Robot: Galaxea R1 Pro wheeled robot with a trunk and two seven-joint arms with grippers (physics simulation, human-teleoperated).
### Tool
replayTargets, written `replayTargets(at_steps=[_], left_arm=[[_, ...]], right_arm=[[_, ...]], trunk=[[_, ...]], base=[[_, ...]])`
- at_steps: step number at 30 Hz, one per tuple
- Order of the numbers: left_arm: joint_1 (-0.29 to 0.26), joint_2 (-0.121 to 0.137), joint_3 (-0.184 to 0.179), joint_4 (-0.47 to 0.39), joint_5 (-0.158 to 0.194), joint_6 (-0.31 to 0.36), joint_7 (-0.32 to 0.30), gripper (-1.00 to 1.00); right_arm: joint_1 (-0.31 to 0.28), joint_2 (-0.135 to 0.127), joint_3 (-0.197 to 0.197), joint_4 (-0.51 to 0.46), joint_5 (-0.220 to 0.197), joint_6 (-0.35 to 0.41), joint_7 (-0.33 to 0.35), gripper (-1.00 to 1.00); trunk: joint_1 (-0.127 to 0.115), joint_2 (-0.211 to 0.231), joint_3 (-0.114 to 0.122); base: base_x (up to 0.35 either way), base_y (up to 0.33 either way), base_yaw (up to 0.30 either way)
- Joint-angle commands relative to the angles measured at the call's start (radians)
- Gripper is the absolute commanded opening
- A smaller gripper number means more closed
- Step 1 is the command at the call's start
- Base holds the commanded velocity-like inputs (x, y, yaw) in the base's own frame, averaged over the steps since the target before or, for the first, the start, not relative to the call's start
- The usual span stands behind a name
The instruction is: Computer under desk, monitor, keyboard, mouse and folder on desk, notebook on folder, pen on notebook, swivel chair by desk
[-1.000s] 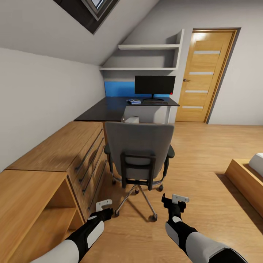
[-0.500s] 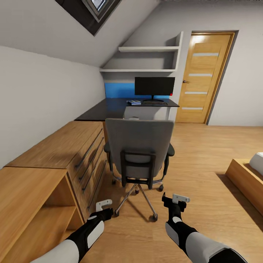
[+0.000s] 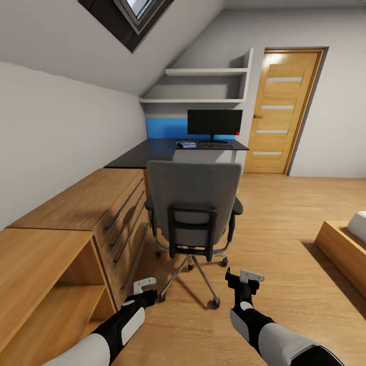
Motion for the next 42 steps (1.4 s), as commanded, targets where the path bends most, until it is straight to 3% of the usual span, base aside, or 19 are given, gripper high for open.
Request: replayTargets(at_steps=[1,30,35,38,42], left_arm=[[-0.001,0.000,-0.008,-0.002,0.005,0.004,0.009,1.00],[-0.009,-0.003,-0.009,-0.018,0.009,0.018,0.012,1.00],[-0.070,-0.001,-0.008,-0.030,0.013,0.072,0.012,1.00],[-0.124,-0.001,-0.006,-0.032,0.014,0.166,0.011,1.00],[-0.143,-0.003,-0.004,-0.029,0.016,0.195,0.011,1.00]], right_arm=[[-0.001,0.000,0.009,0.000,-0.008,-0.003,-0.004,1.00],[-0.001,-0.011,0.007,-0.007,-0.004,0.008,0.003,1.00],[-0.007,-0.025,0.006,-0.018,-0.003,0.057,0.004,1.00],[-0.032,-0.040,0.006,-0.052,-0.003,0.147,0.006,1.00],[-0.045,-0.045,0.006,-0.082,-0.004,0.202,0.006,1.00]], trunk=[[0.004,-0.008,-0.003],[0.115,-0.211,-0.088],[0.134,-0.246,-0.104],[0.146,-0.267,-0.113],[0.161,-0.295,-0.126]], base=[[0.000,0.000,0.000],[0.000,0.000,0.000],[0.000,0.000,0.000],[0.000,0.000,0.000],[0.000,0.000,0.000]])
